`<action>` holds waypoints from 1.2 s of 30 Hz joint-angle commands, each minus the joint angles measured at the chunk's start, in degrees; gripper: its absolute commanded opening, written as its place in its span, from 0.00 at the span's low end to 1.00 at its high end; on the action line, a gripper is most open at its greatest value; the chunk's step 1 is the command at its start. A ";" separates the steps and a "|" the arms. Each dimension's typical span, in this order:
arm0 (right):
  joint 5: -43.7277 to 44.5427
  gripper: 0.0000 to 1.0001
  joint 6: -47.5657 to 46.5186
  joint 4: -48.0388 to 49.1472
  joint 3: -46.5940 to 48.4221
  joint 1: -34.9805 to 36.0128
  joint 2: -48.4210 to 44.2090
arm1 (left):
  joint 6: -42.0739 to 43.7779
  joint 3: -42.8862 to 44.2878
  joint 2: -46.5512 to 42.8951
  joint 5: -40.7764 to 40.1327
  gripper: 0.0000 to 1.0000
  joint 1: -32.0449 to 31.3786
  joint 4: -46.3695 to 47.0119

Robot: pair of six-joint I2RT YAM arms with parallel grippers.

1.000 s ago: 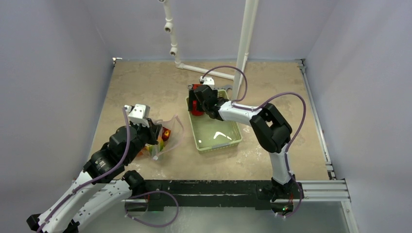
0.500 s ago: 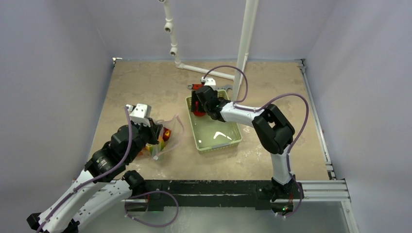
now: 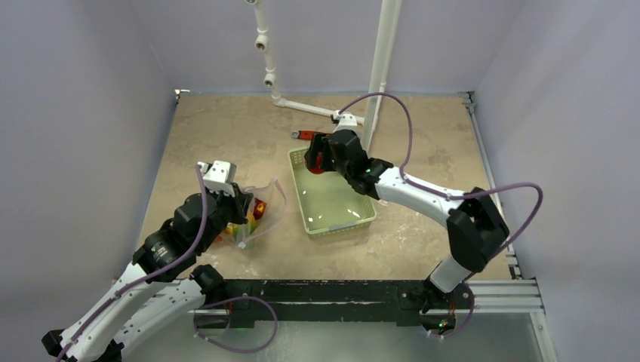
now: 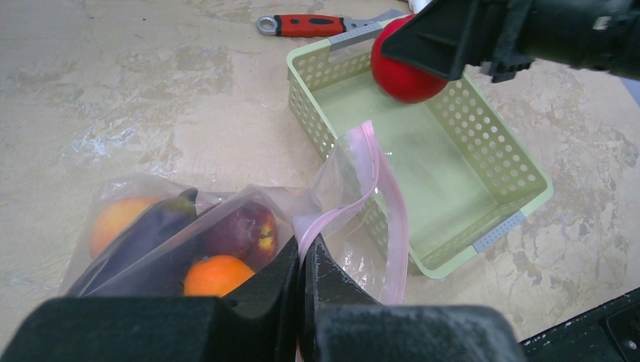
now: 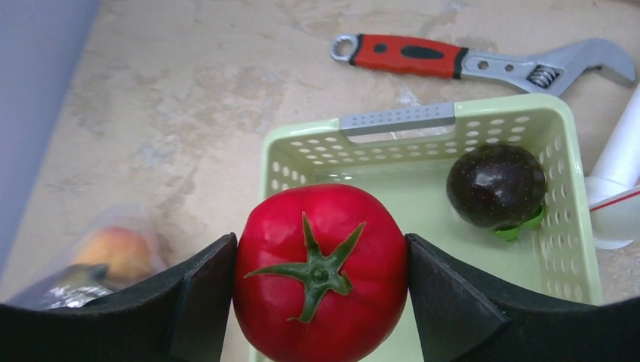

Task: Place the food in the zip-top bag and seal the zipper
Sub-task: Pick up the fake vegetable from the bin, then place the fake vegetable in the zipper food storage bag.

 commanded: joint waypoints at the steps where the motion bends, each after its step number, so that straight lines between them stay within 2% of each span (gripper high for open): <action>1: -3.38 0.31 -1.93 1.67 -2.43 2.04 -8.14 | -0.40 -0.19 0.25 0.36 0.00 0.12 2.39; 10: -4.64 0.29 -4.23 0.08 -4.77 11.68 -19.94 | -0.54 -0.20 0.57 0.28 0.00 0.14 2.33; 18: -8.52 0.29 -5.64 2.35 -8.01 18.12 -25.05 | -0.66 -0.27 0.23 0.02 0.00 0.11 2.25; 24: -7.90 0.30 -5.16 4.59 -7.95 21.80 -22.59 | -0.68 -0.26 -0.05 0.23 0.00 0.13 2.27; 31: -5.83 0.34 -5.31 7.23 -4.48 24.44 -15.04 | -0.75 -0.28 -0.36 0.10 0.00 0.14 2.22; 36: -4.29 0.45 -5.54 8.93 -1.33 24.83 -9.34 | -0.76 -0.28 -0.40 0.10 0.00 0.15 2.23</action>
